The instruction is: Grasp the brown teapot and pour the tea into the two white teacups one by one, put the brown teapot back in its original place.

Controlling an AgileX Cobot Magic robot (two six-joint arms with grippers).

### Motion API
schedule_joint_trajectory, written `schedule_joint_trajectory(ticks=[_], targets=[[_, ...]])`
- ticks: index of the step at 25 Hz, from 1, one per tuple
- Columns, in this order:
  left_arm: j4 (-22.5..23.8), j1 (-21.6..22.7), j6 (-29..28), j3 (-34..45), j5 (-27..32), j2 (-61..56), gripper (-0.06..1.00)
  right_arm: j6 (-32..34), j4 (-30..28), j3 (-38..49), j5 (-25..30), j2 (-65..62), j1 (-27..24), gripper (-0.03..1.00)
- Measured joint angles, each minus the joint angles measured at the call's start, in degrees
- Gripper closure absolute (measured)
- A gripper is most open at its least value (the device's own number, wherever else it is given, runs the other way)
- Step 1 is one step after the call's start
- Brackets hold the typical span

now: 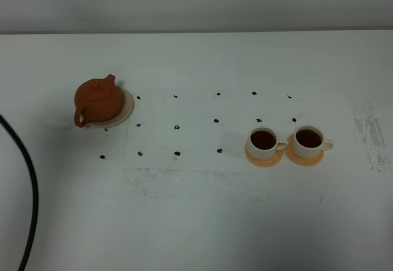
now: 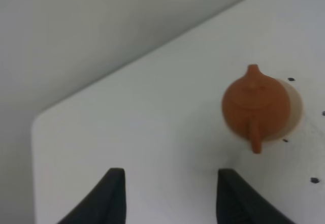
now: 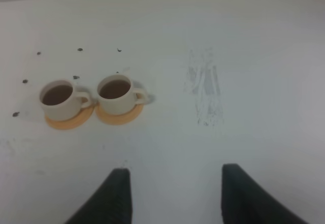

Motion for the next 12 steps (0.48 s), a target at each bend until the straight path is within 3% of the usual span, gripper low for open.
schedule_joint_trajectory(ticks=[7,12], targets=[[0.1,0.0,0.0,0.0,3.9,-16.2,0.51,0.0,0.0,0.0,0.0,0.0,0.0,0.54],[-6.3,0.0,-1.9,0.0,4.8,-23.6,0.51,0.0,0.0,0.0,0.0,0.0,0.0,0.54]])
